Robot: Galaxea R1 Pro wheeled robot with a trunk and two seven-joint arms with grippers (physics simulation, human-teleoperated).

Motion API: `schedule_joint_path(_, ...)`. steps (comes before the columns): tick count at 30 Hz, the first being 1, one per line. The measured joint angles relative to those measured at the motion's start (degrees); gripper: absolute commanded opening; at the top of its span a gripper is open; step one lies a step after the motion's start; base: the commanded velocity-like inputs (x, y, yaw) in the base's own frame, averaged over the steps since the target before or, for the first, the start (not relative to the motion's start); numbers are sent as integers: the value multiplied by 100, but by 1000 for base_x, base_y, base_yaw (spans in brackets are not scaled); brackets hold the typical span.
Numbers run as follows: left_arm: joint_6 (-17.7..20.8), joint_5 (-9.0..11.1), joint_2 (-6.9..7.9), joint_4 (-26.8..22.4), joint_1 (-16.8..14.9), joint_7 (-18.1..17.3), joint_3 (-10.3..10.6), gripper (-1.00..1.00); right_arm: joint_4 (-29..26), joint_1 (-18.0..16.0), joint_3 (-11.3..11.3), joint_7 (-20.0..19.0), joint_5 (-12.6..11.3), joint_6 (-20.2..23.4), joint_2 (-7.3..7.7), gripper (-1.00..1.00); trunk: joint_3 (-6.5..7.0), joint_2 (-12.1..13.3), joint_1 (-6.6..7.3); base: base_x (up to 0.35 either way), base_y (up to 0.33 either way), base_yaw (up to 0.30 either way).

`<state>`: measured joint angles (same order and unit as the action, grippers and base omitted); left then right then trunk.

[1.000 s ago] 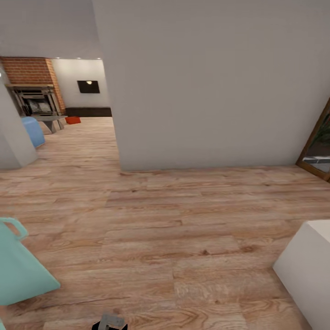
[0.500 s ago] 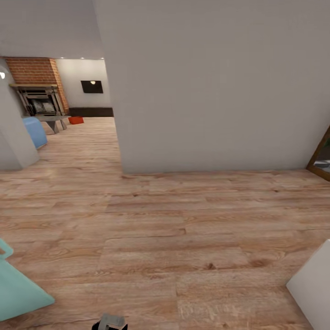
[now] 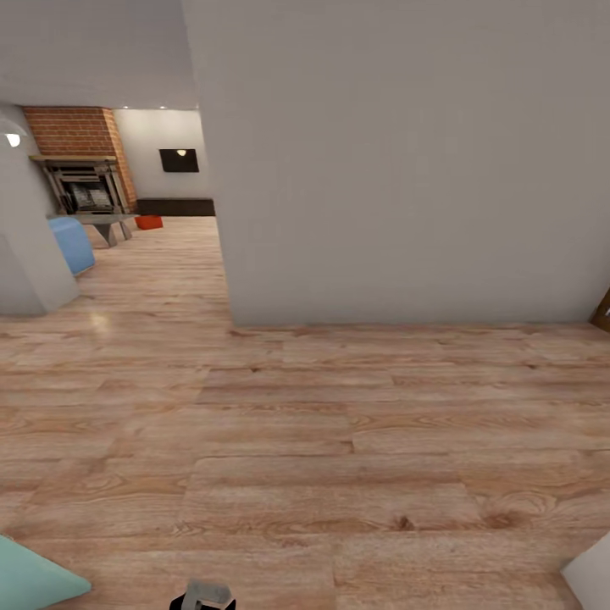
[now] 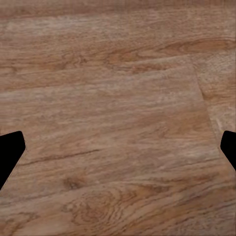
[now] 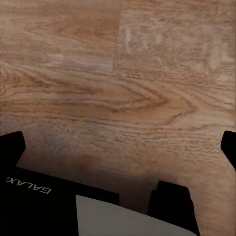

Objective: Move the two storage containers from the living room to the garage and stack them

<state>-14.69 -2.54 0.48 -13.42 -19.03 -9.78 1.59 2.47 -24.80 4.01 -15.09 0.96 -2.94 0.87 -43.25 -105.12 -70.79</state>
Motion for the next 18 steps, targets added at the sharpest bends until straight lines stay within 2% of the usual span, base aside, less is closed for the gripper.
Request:
schedule_joint_path(13,0,0,0,1,-1,0,1,100,-1,1,0,0,0,0,2,100,0,0,0,276,0,42)
schedule_joint_path(18,0,0,-2,0,0,0,0,100,0,0,0,0,0,0,1,100,0,0,0,276,0,150)
